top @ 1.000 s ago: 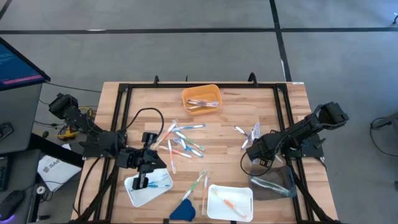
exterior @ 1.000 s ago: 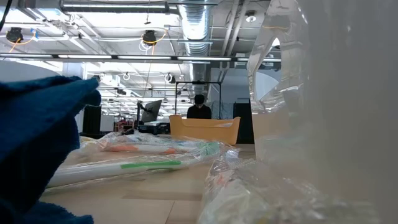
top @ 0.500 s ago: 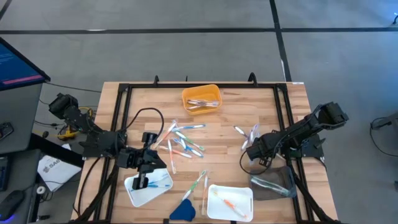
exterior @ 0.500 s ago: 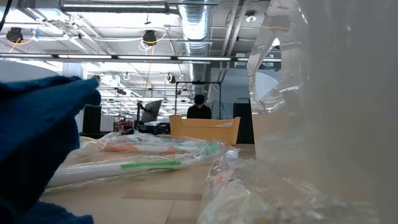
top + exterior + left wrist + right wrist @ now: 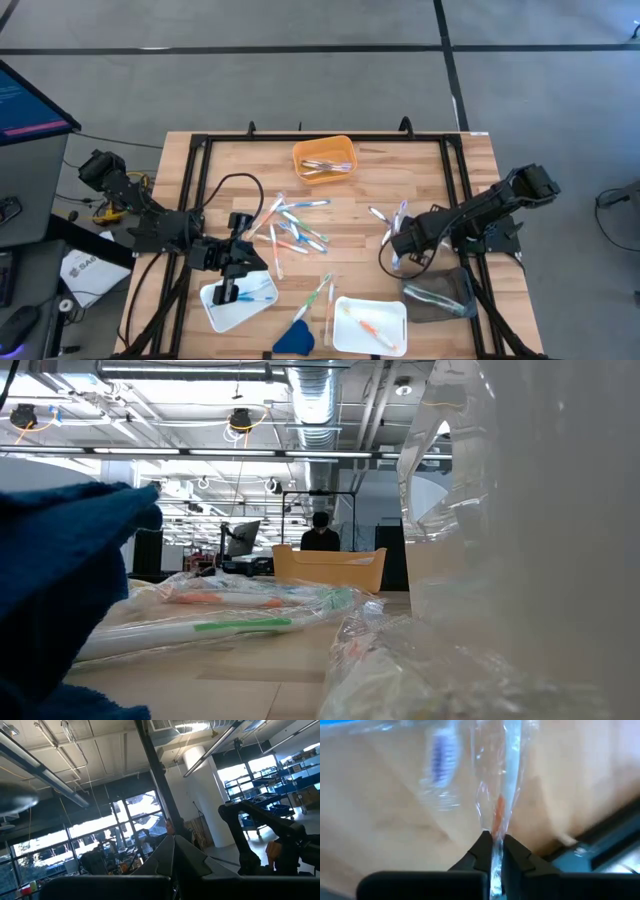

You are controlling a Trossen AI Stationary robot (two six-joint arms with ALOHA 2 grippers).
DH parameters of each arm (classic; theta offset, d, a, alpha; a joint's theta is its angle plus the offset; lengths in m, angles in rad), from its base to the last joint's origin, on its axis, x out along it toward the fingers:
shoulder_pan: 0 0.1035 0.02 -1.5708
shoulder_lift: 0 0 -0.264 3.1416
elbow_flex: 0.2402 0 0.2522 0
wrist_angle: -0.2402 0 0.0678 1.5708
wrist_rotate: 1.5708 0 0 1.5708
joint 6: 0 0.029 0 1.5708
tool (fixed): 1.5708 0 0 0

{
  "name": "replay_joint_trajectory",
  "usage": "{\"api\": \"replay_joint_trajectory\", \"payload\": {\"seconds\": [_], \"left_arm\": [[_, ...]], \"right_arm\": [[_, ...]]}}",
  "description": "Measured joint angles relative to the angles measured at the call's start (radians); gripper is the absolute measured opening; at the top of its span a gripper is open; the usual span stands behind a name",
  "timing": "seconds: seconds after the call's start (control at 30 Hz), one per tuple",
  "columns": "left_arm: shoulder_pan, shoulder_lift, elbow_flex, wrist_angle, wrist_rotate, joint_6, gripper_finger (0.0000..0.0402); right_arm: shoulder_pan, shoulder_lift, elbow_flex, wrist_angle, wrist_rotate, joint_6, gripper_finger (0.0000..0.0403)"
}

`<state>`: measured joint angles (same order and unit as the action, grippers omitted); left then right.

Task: Pick & Place Toothbrushes
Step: Put the orange toothbrush into the right white bin

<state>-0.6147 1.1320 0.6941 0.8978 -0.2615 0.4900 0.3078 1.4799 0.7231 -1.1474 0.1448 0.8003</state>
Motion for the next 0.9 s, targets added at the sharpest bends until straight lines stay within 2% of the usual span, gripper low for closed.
{"api": "replay_joint_trajectory", "payload": {"seconds": [0.1, 0.27, 0.37, 0.6, 0.9], "left_arm": [[0.000, 0.000, 0.000, 0.000, 0.000, 0.000, 0.0001], [0.010, 0.000, 0.000, 0.000, 0.000, 0.002, 0.0001], [0.024, 0.000, 0.000, 0.000, 0.000, 0.002, 0.0001], [0.099, 0.000, 0.000, -0.010, -0.027, 0.003, 0.0001], [0.224, 0.000, 0.000, -0.011, -0.046, 0.001, 0.0001]], "right_arm": [[0.000, 0.000, 0.016, -0.038, 0.022, 0.013, 0.0021], [0.000, 0.000, 0.020, -0.060, 0.022, 0.012, 0.0006], [0.000, 0.000, 0.021, -0.069, 0.022, 0.018, 0.0011], [-0.002, -0.001, 0.036, -0.082, 0.053, 0.008, 0.0005], [-0.022, -0.002, 0.148, -0.078, 0.100, -0.084, 0.0005]]}}
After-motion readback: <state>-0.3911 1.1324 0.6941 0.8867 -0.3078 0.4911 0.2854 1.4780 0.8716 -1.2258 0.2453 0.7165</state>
